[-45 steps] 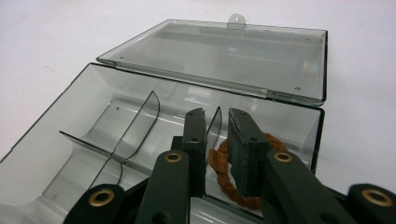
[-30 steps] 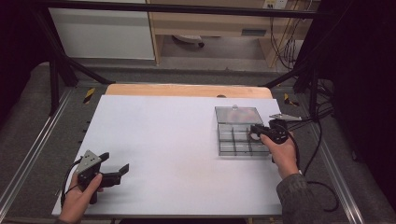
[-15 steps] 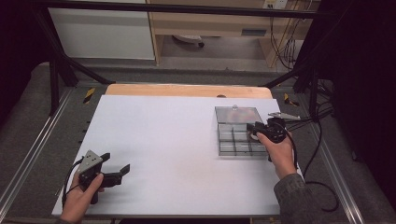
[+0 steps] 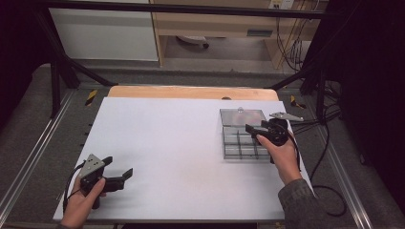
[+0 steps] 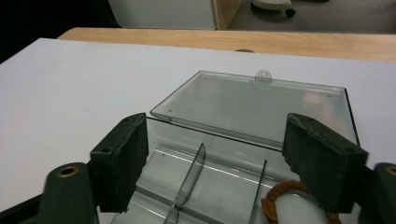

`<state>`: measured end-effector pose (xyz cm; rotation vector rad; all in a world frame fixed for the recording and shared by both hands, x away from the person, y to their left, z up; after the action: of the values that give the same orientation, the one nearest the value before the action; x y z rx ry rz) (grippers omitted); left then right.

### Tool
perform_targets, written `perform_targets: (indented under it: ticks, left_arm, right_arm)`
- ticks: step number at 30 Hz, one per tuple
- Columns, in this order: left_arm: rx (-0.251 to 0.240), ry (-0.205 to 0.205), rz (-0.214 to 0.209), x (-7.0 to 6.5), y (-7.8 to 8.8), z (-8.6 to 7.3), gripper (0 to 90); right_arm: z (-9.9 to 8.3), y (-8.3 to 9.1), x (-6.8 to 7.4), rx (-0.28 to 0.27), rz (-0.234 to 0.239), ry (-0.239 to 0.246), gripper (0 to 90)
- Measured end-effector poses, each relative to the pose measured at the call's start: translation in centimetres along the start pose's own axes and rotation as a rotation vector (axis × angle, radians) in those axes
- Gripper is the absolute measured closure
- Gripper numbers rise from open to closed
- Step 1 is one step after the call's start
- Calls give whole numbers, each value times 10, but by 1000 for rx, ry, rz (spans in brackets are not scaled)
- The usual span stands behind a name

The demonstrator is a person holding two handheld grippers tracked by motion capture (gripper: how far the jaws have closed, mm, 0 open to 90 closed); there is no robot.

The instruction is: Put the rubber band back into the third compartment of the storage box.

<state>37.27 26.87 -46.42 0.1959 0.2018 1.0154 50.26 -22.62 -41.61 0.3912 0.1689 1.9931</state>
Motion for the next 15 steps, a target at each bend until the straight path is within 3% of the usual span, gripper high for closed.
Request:
perform_targets:
  ticks: [5, 11, 15]
  left_arm:
    - [5, -1, 0, -1, -1, -1, 51]
    - [24, -20, -23, -7, -4, -3, 51]
    - [16, -9, -8, -3, -2, -2, 51]
  right_arm:
    - [4, -4, 5, -9, -14, 3, 124]
    - [9, -5, 13, -25, 4, 24, 50]
    - [12, -3, 20, -33, 9, 53, 38]
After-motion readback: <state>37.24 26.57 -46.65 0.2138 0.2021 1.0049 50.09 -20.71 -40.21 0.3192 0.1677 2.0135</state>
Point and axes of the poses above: each handheld gripper's, and its own axes: y roughly backward along the jaws, z roughly out of its top, x roughly to its left, the point moved 6 cm from there along -y, roughly forward along the jaws, and after that the axes turned 12 degrees about -x, right-handed, at the moved point
